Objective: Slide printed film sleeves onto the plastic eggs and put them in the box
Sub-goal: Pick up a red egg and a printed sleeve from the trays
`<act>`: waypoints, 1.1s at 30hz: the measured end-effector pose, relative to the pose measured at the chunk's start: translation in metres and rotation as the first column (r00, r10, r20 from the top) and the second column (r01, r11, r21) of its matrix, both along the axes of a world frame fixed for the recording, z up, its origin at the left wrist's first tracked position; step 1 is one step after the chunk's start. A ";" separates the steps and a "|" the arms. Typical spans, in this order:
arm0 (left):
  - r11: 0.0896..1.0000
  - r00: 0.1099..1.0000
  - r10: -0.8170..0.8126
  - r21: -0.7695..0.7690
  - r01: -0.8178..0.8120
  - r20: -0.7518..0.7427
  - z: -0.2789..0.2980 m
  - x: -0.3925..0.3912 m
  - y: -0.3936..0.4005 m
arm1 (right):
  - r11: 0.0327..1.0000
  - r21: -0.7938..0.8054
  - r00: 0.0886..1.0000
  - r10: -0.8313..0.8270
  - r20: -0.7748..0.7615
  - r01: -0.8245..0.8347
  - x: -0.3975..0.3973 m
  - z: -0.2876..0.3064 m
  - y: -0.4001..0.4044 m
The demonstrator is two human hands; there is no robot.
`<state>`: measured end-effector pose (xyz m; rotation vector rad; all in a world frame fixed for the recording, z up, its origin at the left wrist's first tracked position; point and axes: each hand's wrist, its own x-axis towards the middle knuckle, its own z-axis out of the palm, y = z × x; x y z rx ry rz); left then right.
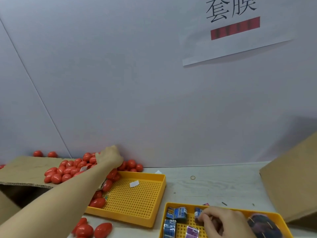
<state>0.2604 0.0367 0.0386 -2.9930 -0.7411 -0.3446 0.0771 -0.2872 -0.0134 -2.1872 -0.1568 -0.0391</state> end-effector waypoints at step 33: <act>-0.469 0.887 0.035 -0.777 0.421 0.460 -0.057 -0.167 -0.180 | 0.996 -0.071 0.986 0.069 0.149 -0.059 -0.007 -0.014 -0.003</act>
